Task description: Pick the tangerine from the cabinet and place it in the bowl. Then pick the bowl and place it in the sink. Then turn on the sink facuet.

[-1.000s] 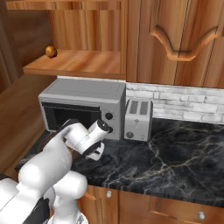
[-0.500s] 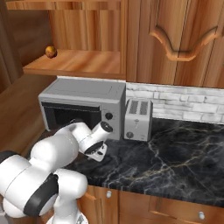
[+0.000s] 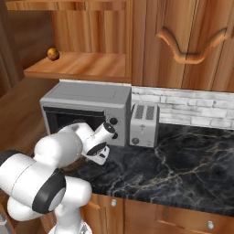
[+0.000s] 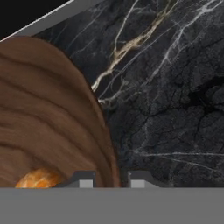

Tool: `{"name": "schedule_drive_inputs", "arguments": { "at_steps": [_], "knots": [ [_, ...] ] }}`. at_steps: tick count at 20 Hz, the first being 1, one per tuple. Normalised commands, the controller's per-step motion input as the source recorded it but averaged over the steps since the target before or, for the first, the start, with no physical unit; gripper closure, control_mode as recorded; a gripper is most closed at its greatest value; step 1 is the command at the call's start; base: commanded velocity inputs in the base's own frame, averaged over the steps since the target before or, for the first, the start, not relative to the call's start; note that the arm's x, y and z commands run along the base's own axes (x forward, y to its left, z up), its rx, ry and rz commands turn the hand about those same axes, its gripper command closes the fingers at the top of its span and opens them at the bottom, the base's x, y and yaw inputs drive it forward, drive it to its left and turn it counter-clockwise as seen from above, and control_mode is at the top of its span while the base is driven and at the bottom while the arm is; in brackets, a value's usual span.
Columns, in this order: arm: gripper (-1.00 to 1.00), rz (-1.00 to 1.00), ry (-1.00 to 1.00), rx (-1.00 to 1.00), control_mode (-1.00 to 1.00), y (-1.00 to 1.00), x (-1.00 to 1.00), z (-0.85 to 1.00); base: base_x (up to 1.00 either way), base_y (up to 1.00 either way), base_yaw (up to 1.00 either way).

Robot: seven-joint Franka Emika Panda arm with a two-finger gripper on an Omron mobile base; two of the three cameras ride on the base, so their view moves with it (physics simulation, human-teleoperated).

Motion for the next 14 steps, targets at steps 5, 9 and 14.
{"name": "schedule_drive_inputs", "arguments": {
  "at_steps": [5, 9, 14],
  "knots": [
    [1.0, 0.0, 0.0, 0.01, -1.0, 0.21, -0.23, -0.01, 0.0, 0.0, 0.0],
    [1.0, -0.06, 0.0, 0.05, -1.0, -0.08, -0.42, 0.24, 0.0, 0.0, 0.0],
    [1.0, -0.11, 0.0, 0.05, -1.0, -0.45, -0.67, 0.61, 0.0, 0.0, 0.0]
  ]
}}
